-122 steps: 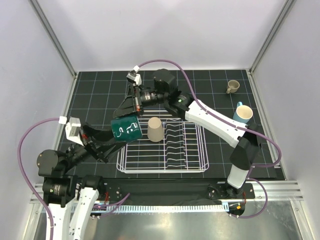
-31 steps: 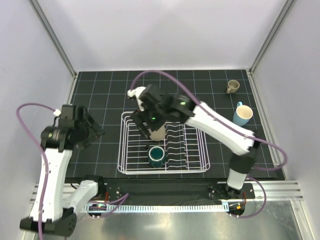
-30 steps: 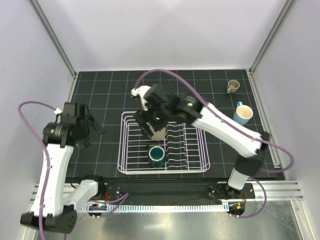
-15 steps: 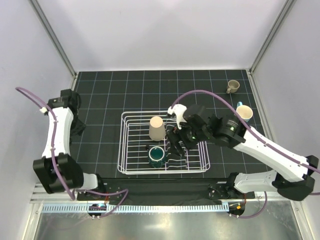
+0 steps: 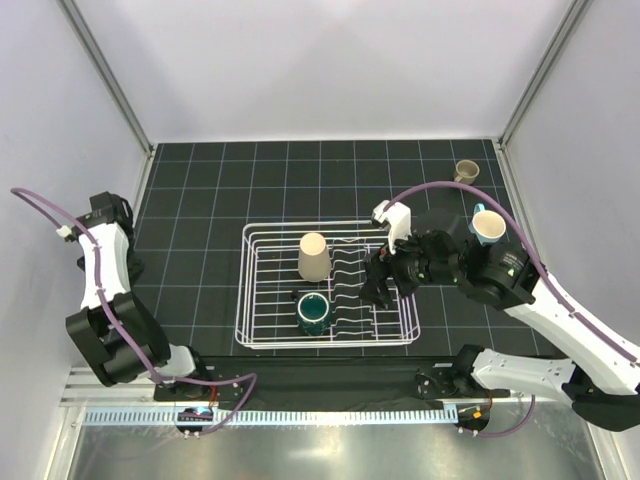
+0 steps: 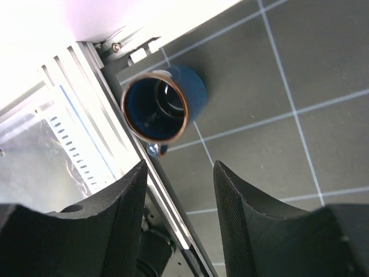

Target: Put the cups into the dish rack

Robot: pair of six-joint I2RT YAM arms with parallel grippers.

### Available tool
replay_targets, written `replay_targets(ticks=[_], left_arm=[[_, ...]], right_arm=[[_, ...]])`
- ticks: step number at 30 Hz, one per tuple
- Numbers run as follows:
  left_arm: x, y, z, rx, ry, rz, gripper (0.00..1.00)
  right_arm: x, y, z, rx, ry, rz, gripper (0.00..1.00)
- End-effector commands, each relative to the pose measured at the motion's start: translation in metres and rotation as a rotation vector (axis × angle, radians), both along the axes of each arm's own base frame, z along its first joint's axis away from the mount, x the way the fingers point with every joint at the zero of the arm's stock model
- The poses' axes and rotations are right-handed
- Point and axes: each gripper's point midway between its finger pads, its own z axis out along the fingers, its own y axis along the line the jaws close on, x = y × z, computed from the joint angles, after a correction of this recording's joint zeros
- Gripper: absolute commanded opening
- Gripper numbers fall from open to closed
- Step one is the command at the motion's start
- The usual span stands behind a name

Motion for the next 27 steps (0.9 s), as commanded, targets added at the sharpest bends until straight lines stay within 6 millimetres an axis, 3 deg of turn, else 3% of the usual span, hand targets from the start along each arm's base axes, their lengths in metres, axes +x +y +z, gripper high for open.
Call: replay_targets(ticks=[1, 6, 11, 20, 27], left_arm=[[0.005, 0.016, -0.011, 0.018, 0.001, -0.022, 0.48], [-0.001, 0.022, -0.028, 0.011, 0.033, -0.023, 0.46], [0.006, 0.031, -0.037, 0.013, 0.028, -0.048, 0.46], [0.008, 0.031, -0.062, -0.033, 0.08, -0.039, 0.45], [0.004, 0.032, -0.069, -0.051, 0.108, -0.023, 0.3]], right_arm=[[0.0, 0.002, 0.007, 0.042, -0.014, 0.011, 0.82], [0.001, -0.004, 0.003, 0.029, -0.003, -0.011, 0.82], [0.002, -0.007, 0.005, 0.033, -0.003, -0.028, 0.82], [0.006, -0.007, 0.01, 0.035, 0.005, -0.058, 0.82], [0.008, -0.004, 0.006, 0.016, 0.027, -0.061, 0.82]])
